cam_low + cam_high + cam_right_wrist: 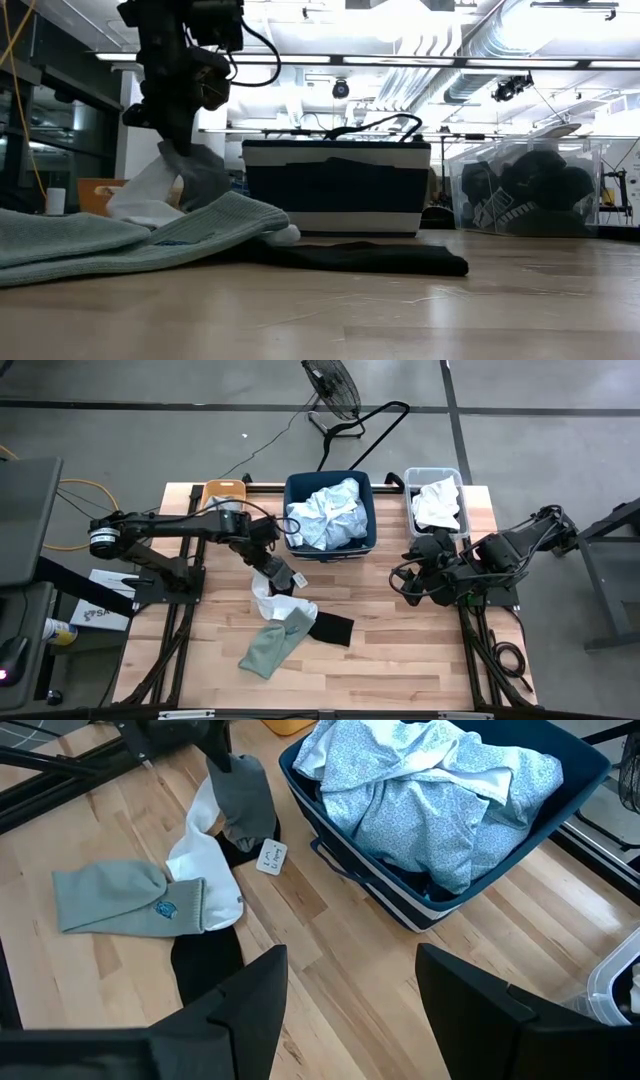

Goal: Pick & Place Cloths
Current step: Put the gray sock into the yellow bin

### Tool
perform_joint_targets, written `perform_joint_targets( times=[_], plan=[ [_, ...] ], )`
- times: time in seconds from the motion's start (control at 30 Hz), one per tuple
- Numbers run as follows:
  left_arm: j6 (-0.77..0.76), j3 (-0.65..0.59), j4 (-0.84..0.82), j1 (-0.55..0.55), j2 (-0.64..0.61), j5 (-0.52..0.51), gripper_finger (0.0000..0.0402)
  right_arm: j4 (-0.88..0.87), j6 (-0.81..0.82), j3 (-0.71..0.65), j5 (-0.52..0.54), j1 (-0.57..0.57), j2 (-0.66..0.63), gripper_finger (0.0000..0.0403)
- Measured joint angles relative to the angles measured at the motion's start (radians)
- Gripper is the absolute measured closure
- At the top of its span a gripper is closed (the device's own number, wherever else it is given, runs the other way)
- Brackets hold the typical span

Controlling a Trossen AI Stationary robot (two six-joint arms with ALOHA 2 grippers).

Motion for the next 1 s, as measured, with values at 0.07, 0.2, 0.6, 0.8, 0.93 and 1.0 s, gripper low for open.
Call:
perform_joint_targets(
  times=[0.07,0.2,0.6,0.8,0.93,1.0],
  plan=[
    [0.0,0.0,0.001,0.0,0.0,0.002,0.0396,0.0,0.0,0.0,0.0,0.0,0.0,0.019],
    [0.0,0.0,0.002,0.0,0.0,-0.001,0.0397,0.0,0.001,0.0,0.0,0.0,0.0,0.019],
    [-0.008,0.0,-0.012,0.0,0.005,-0.094,0.0256,0.0,0.003,0.0,0.0,0.0,0.0,0.019],
    [-0.008,0.0,-0.007,0.0,0.011,-0.094,0.0171,0.0,0.002,0.0,0.0,0.0,0.0,0.019],
    [-0.009,0.0,0.0,0.0,0.03,-0.112,0.0158,0.0,0.001,0.0,0.0,0.0,0.0,0.019],
    [-0.011,-0.001,0.005,0.0,0.052,-0.136,0.0157,0.0,0.001,0.0,0.0,0.0,0.0,0.019]
  ],
)
